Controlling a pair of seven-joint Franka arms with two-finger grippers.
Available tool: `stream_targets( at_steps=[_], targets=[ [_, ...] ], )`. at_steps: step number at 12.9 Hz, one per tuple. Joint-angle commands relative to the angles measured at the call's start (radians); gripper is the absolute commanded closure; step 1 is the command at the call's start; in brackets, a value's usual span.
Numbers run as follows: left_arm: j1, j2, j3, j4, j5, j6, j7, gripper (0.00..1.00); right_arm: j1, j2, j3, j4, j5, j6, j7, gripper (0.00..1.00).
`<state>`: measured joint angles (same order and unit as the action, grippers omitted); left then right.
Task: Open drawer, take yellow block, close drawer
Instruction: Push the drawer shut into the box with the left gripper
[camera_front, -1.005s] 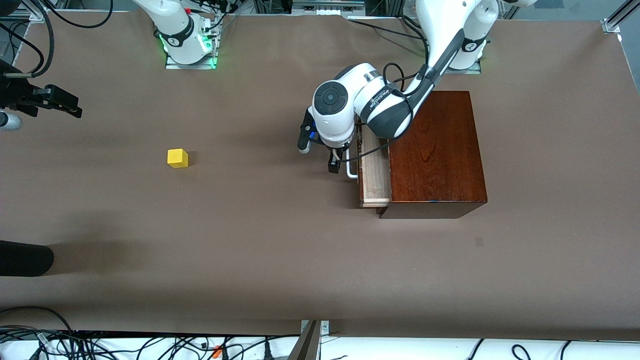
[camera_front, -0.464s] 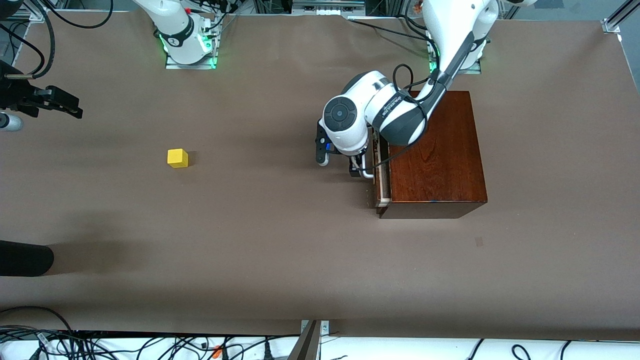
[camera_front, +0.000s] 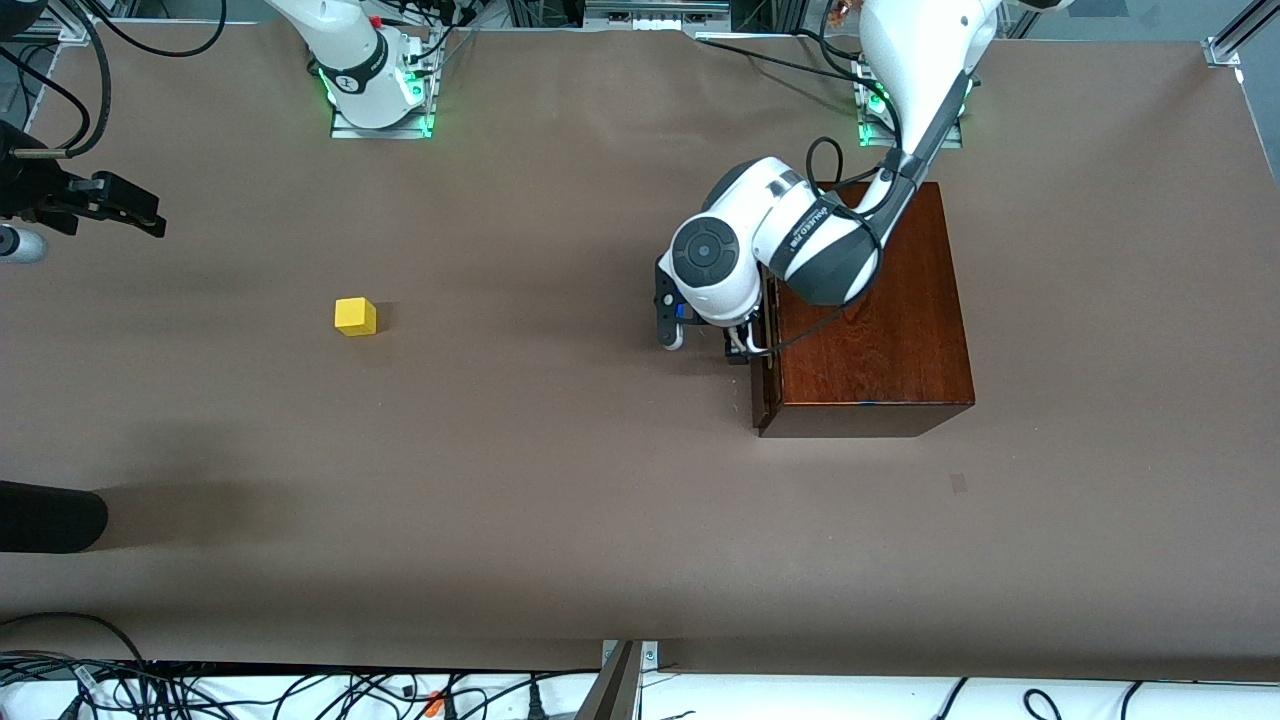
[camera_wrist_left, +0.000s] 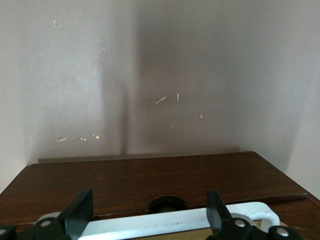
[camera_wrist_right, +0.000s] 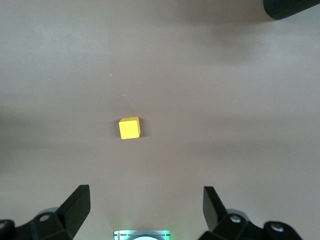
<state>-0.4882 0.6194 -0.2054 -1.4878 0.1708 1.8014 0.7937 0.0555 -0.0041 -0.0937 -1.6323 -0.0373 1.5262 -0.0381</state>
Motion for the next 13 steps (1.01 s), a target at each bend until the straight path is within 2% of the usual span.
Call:
stream_targets(
  at_steps=[1,3,5,8,13],
  targets=[
    [0.010,-0.018,0.012,-0.003,0.036,-0.022,0.012,0.00,-0.005,0.012,0.016,0.028,0.000,-0.014,0.009,0.00],
    [0.013,-0.021,0.006,0.003,0.010,-0.017,-0.007,0.00,-0.005,0.012,0.016,0.028,-0.001,-0.014,0.009,0.00],
    [0.025,-0.029,0.000,0.040,-0.165,-0.016,-0.114,0.00,-0.003,0.012,0.017,0.028,-0.001,-0.014,0.009,0.00],
    [0.031,-0.076,0.000,0.080,-0.296,-0.020,-0.302,0.00,-0.002,0.013,0.017,0.028,-0.001,-0.014,0.009,0.00],
    [0.199,-0.237,0.007,0.077,-0.309,-0.157,-0.491,0.00,-0.002,0.013,0.017,0.028,-0.001,-0.011,0.009,0.00]
  ],
)
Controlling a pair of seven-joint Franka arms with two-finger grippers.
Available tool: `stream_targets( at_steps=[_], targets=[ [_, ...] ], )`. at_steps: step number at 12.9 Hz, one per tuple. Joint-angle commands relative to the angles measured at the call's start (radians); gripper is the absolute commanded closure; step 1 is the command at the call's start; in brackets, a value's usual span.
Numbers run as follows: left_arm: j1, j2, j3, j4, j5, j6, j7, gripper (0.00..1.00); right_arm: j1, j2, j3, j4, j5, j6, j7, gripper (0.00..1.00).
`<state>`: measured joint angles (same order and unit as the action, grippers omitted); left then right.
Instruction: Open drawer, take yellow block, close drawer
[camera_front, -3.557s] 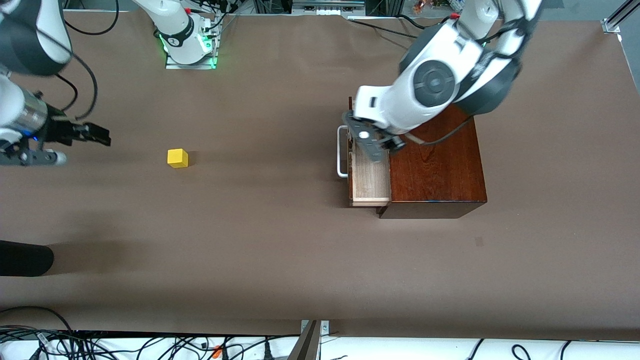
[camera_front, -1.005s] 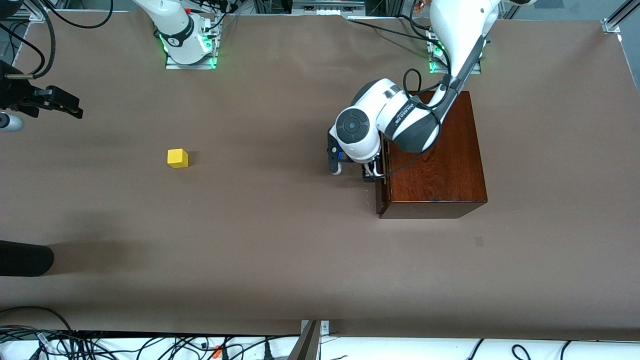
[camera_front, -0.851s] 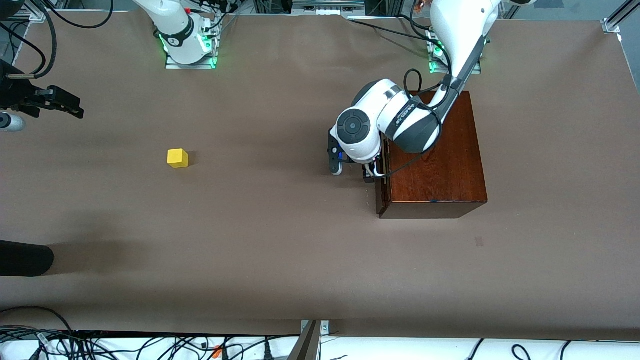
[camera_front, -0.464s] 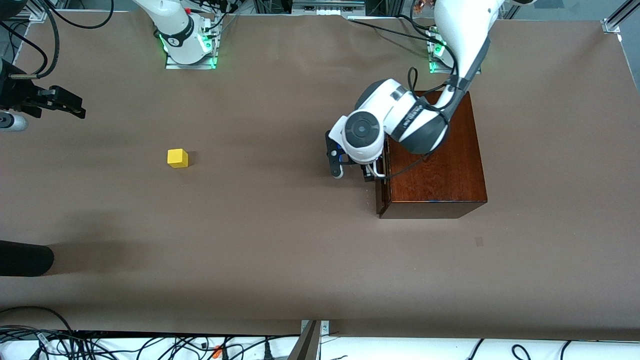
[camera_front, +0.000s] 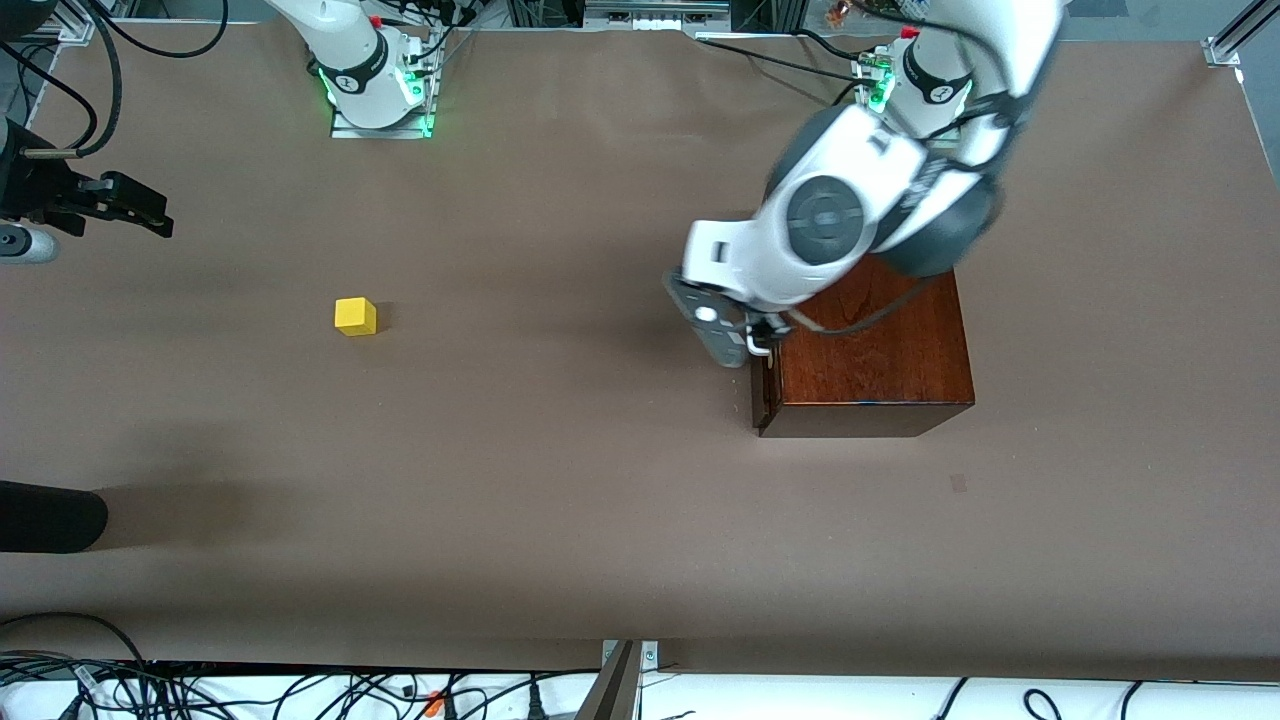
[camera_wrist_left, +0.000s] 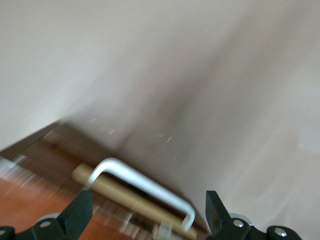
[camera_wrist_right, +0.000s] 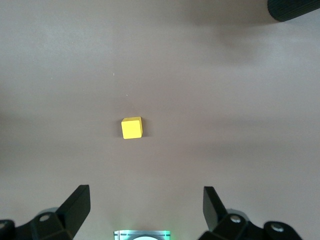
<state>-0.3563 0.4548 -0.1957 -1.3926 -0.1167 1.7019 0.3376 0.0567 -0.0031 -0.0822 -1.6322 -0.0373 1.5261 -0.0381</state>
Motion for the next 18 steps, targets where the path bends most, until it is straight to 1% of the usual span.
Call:
stream_targets(
  at_steps=[1,2,6,7,8,9,10,11,12,13,14,15,17,18],
  targets=[
    [0.097,-0.102,0.002,-0.023,-0.014,-0.085,-0.046,0.00,-0.003,0.012,0.006,0.028,-0.001,-0.011,0.009,0.00],
    [0.132,-0.123,0.002,-0.020,-0.011,-0.117,-0.061,0.00,-0.003,0.012,0.006,0.028,-0.001,-0.011,0.009,0.00],
    [0.230,-0.196,0.001,-0.009,0.093,-0.237,-0.078,0.00,-0.003,0.012,0.006,0.028,-0.001,-0.011,0.009,0.00],
    [0.243,-0.199,0.004,0.024,0.135,-0.278,-0.077,0.00,-0.003,0.012,0.006,0.028,-0.003,-0.009,0.009,0.00],
    [0.243,-0.217,0.009,0.033,0.182,-0.289,-0.080,0.00,-0.003,0.012,0.006,0.028,-0.003,-0.009,0.009,0.00],
    [0.244,-0.237,0.016,0.027,0.195,-0.286,-0.089,0.00,-0.003,0.014,0.006,0.028,-0.003,-0.009,0.009,0.00],
    [0.243,-0.248,0.060,0.026,0.195,-0.284,-0.126,0.00,-0.003,0.014,0.006,0.028,-0.003,-0.009,0.009,0.00],
    [0.243,-0.274,0.090,0.015,0.190,-0.266,-0.191,0.00,-0.003,0.014,0.006,0.028,-0.004,-0.009,0.009,0.00],
    [0.246,-0.295,0.094,-0.020,0.193,-0.190,-0.263,0.00,-0.003,0.014,0.006,0.028,-0.006,-0.008,0.009,0.00],
    [0.263,-0.342,0.104,-0.070,0.195,-0.121,-0.316,0.00,-0.003,0.014,0.006,0.028,-0.006,-0.006,0.009,0.00],
    [0.302,-0.398,0.104,-0.136,0.189,-0.096,-0.336,0.00,-0.003,0.014,0.006,0.028,-0.006,-0.006,0.009,0.00],
    [0.330,-0.436,0.102,-0.179,0.168,-0.090,-0.350,0.00,-0.003,0.014,0.006,0.028,-0.006,-0.006,0.009,0.00],
    [0.367,-0.444,0.102,-0.192,0.137,-0.096,-0.495,0.00,-0.003,0.014,0.006,0.028,-0.006,-0.006,0.007,0.00],
    [0.379,-0.447,0.095,-0.204,0.137,-0.100,-0.496,0.00,-0.003,0.014,0.006,0.028,-0.006,-0.006,0.009,0.00]
  ],
)
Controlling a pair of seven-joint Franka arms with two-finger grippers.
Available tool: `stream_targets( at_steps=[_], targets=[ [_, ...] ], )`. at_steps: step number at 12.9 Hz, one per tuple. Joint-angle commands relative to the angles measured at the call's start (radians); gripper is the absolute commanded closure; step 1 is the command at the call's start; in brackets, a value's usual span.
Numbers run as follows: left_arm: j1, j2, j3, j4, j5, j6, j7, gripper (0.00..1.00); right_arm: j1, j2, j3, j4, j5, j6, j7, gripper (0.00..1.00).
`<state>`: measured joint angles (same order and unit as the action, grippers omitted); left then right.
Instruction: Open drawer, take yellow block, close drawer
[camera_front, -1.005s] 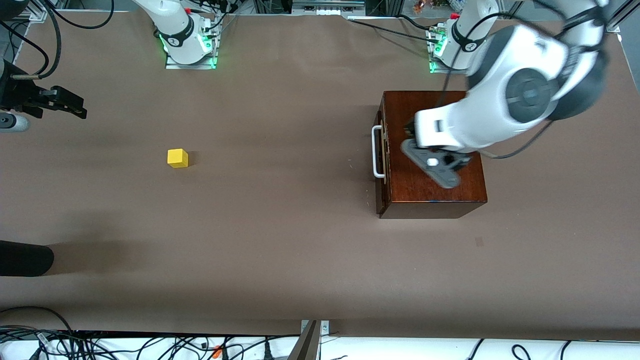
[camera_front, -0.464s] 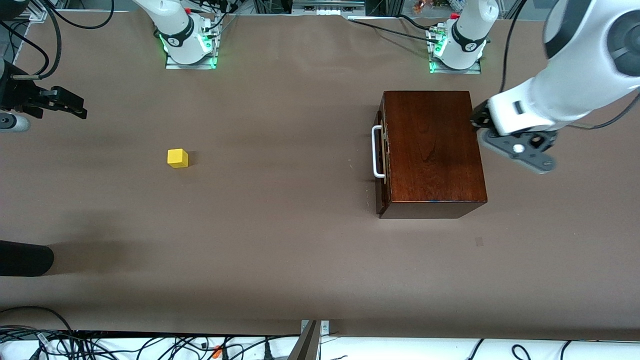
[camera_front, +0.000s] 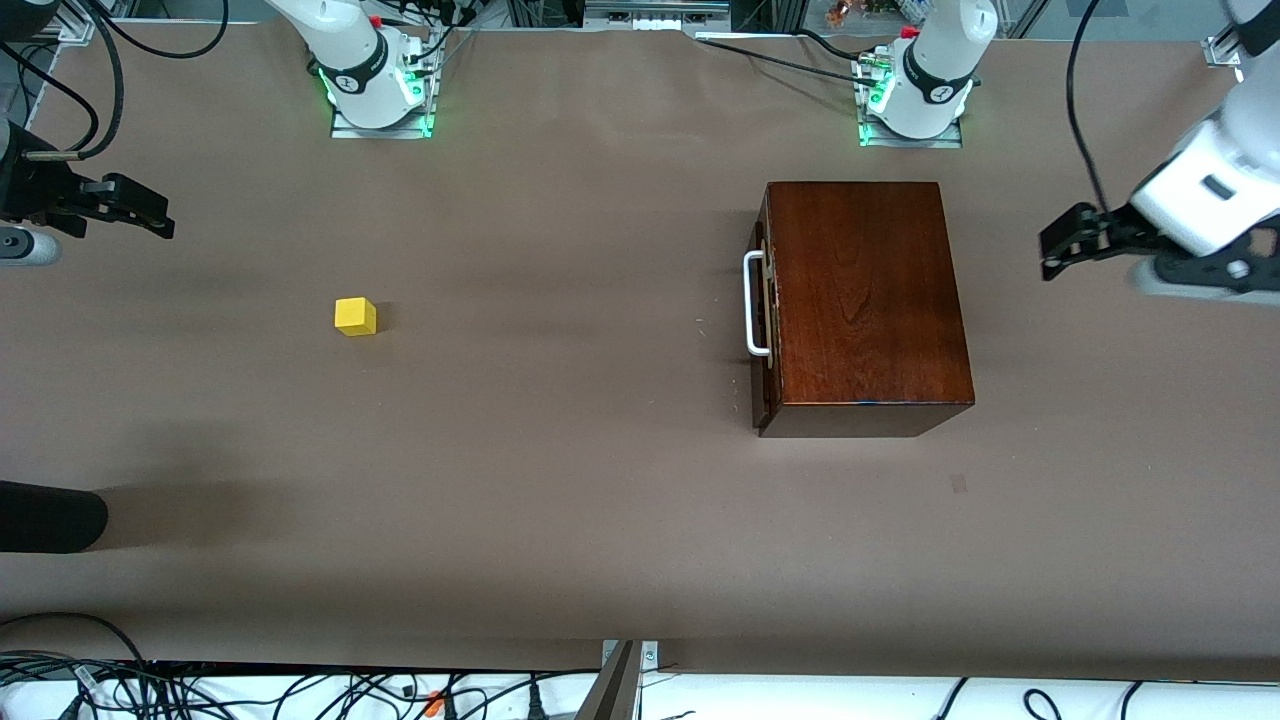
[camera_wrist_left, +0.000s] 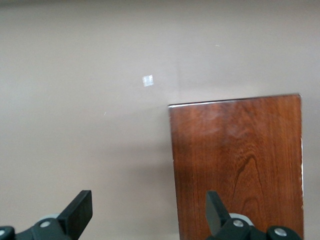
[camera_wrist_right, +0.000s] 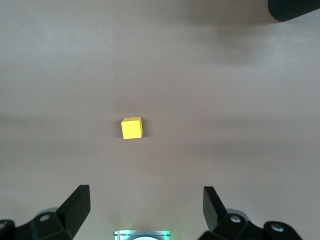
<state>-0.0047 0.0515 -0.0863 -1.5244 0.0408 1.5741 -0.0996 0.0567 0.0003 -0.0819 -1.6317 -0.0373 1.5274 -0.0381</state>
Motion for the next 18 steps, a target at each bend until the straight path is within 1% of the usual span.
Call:
stream_targets(
  at_steps=[1,2,3,5,6,9,18],
  targets=[
    [0.043,-0.048,-0.015,-0.089,-0.021,0.029,-0.051,0.00,-0.003,0.010,0.005,0.027,-0.006,-0.007,0.009,0.00],
    [0.051,-0.050,-0.015,-0.091,-0.016,0.027,-0.017,0.00,-0.003,0.010,0.005,0.027,-0.006,-0.007,0.007,0.00],
    [0.052,-0.062,-0.013,-0.103,-0.013,0.024,0.057,0.00,-0.003,0.010,0.005,0.027,-0.006,-0.007,0.009,0.00],
    [0.054,-0.136,-0.009,-0.196,-0.013,0.029,0.092,0.00,-0.003,0.010,0.005,0.027,-0.006,-0.007,0.007,0.00],
    [0.054,-0.142,-0.006,-0.203,-0.015,0.020,0.090,0.00,-0.003,0.010,0.005,0.027,-0.006,-0.007,0.007,0.00],
    [0.054,-0.118,-0.007,-0.165,-0.019,0.006,0.089,0.00,-0.003,0.010,0.005,0.027,-0.006,-0.007,0.009,0.00],
    [0.054,-0.113,-0.010,-0.158,-0.024,0.003,0.077,0.00,-0.003,0.010,0.005,0.027,-0.007,-0.007,0.007,0.00]
  ],
)
